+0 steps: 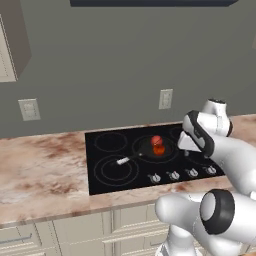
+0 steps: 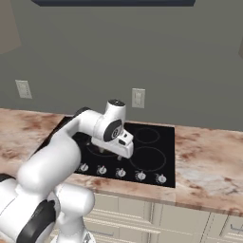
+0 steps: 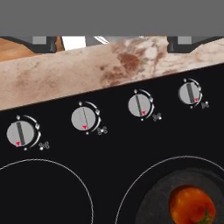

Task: Place the pan on the center burner on the stove. Then place the tomato and the onion in the pan and turn on the center burner.

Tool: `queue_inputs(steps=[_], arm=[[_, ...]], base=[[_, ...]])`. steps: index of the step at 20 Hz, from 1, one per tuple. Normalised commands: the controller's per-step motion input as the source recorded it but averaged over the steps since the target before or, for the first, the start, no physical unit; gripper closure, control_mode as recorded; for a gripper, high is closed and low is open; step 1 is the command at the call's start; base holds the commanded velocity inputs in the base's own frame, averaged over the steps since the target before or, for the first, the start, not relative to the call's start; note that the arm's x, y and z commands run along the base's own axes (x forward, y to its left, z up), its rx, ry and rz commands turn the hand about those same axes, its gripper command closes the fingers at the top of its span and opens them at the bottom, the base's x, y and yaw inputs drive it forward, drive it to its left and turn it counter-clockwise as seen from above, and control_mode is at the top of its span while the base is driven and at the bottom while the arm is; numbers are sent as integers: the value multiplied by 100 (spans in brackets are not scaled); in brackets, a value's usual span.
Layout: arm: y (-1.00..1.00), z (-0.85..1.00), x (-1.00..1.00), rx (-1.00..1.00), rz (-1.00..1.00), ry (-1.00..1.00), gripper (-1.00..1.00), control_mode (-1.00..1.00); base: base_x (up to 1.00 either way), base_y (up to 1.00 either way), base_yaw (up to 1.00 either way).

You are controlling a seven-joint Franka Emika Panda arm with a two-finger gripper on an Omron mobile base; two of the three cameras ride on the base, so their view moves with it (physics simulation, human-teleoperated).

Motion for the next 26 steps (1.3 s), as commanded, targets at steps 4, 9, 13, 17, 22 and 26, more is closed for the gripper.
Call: queue_inputs(steps=[4, 9, 13, 17, 22, 26], arm=[[0, -17, -8, 0, 0, -15, -100, -100], [0, -20, -5, 0, 0, -10, -100, -100], [0, -19, -2, 0, 0, -5, -100, -100], [0, -17, -4, 0, 0, -4, -100, -100], [0, -15, -2, 0, 0, -1, -100, -100], [0, -13, 0, 0, 0, 0, -100, -100]], base=[[0, 0, 0], [0, 0, 0], [0, 0, 0], [0, 0, 0], [0, 0, 0], [0, 0, 0]])
